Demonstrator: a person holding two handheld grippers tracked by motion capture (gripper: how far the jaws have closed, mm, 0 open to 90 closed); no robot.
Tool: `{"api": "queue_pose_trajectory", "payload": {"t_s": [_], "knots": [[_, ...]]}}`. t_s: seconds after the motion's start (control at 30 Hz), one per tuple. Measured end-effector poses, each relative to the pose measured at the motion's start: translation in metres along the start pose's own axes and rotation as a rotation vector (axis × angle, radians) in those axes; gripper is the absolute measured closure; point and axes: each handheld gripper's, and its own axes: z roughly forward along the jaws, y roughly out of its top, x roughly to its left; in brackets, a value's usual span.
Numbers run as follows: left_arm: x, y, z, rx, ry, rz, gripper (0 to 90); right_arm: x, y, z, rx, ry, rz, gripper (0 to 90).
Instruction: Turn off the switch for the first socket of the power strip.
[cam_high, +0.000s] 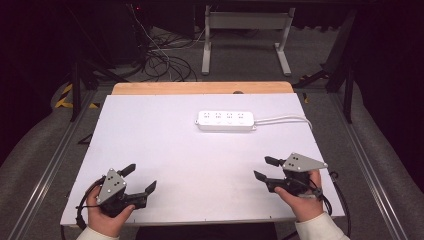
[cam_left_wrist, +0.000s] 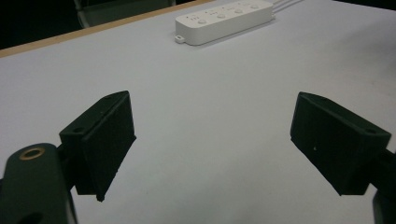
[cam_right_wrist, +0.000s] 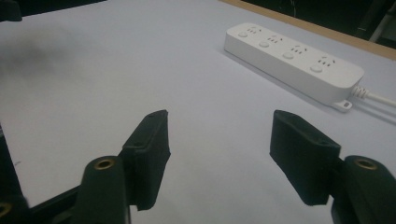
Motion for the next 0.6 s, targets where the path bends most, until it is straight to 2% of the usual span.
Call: {"api": "queue_pose_trajectory", "payload": {"t_s": [0.13,0.37,0.6], "knots": [[0.001,0.0,-0.001,-0.001,0.002,0.004,14.1,-0.005,0.017,0.009,0.006,0.004,-0.012,41.2],[0.001,0.0,-0.001,-0.001,-0.001,-0.002,14.5,-0.009,0.034,0.018,0.013,0.0,-0.024,42.2],[0.001,0.0,0.0,0.0,-0.002,-0.005,14.5,-0.015,0.052,0.029,0.043,0.0,-0.032,42.6]]}}
